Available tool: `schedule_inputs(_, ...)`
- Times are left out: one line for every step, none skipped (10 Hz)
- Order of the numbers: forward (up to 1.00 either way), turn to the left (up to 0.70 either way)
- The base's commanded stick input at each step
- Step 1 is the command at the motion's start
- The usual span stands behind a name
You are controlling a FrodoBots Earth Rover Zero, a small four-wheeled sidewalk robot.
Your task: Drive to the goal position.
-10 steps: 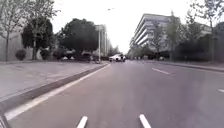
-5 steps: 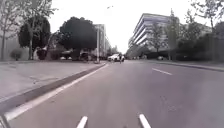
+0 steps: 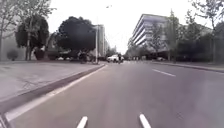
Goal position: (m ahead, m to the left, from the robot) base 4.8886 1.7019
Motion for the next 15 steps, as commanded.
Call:
schedule_inputs(0.7,0.0)
schedule_inputs(0.7,0.0)
schedule_inputs(0.7,0.0)
schedule_inputs(0.7,0.0)
schedule_inputs(0.7,0.0)
schedule_inputs(0.7,0.0)
schedule_inputs(0.7,0.0)
schedule_inputs(0.7,0.0)
schedule_inputs(0.7,0.0)
schedule_inputs(0.7,0.0)
schedule_inputs(0.7,0.0)
schedule_inputs(0.7,0.0)
schedule_inputs(0.7,0.0)
schedule_inputs(0.7,0.0)
schedule_inputs(0.7,0.0)
